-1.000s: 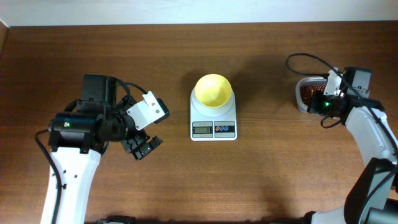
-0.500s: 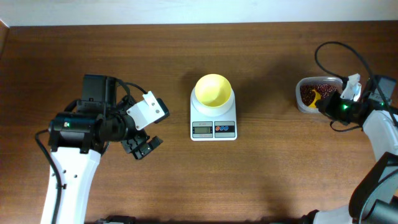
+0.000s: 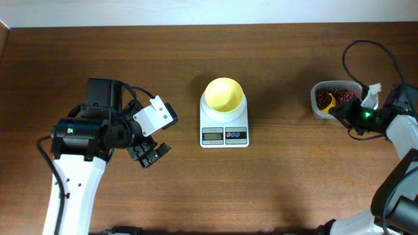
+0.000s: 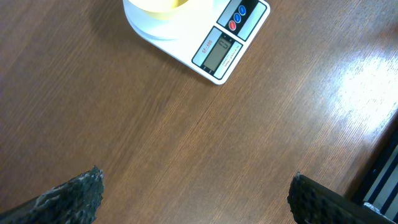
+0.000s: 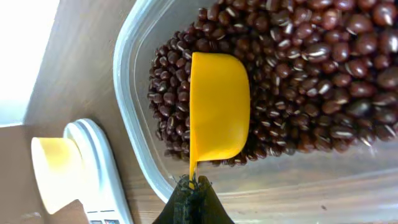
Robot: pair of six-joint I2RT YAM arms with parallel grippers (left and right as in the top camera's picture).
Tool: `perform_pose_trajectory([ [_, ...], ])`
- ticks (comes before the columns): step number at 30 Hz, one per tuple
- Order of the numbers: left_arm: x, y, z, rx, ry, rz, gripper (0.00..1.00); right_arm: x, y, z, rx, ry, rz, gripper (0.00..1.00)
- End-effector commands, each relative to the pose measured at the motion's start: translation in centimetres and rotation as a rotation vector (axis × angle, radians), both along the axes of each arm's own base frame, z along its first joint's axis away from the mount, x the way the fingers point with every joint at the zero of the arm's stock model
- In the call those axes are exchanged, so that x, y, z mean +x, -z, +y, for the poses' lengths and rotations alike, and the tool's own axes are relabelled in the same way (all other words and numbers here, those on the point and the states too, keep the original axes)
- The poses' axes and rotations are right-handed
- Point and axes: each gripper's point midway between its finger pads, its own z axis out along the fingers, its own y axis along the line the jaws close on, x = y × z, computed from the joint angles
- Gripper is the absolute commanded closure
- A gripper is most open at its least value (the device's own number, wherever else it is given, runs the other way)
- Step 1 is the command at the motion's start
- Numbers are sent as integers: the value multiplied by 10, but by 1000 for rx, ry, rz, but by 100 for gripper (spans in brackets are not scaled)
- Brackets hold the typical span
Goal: Scoop item into bowl and weigh 50g on scale
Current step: 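Dip the scoop into the red beans with the right gripper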
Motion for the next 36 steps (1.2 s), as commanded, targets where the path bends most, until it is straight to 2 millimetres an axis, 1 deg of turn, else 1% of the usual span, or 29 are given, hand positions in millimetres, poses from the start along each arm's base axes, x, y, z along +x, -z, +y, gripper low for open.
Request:
perform_pose_trajectory([
  [1,-1,4,1,6,12,7,1,-20,26,-5,77,64,109,96],
  [4,-1,4,1,6,12,7,1,-21,21,-13,109,85,87,96],
  [7,-1,4,1,7,12,7,1,-25,20,-28,116,128,83,96],
  [11,-1,4,1,7,12,7,1,-27,13,-35,158,142,43,96],
  [13,-1,4,1,6,12,7,1,-26,8,-35,181,126,9,96],
  [24,-1,4,1,7,12,7,1,-28,-4,-45,246,155,-43,96],
  [30,-1,4,1,7,12,7,1,-26,-12,-39,292,137,-76,96],
  [32,-1,4,1,7,12,7,1,-26,-10,-41,279,140,-75,96],
  [34,-1,4,1,7,12,7,1,-23,-30,-30,340,80,-164,96],
  [35,-1,4,1,6,12,7,1,-22,-34,-31,318,60,-194,96],
  [36,-1,4,1,6,12,7,1,-22,-24,-40,216,57,-181,96],
])
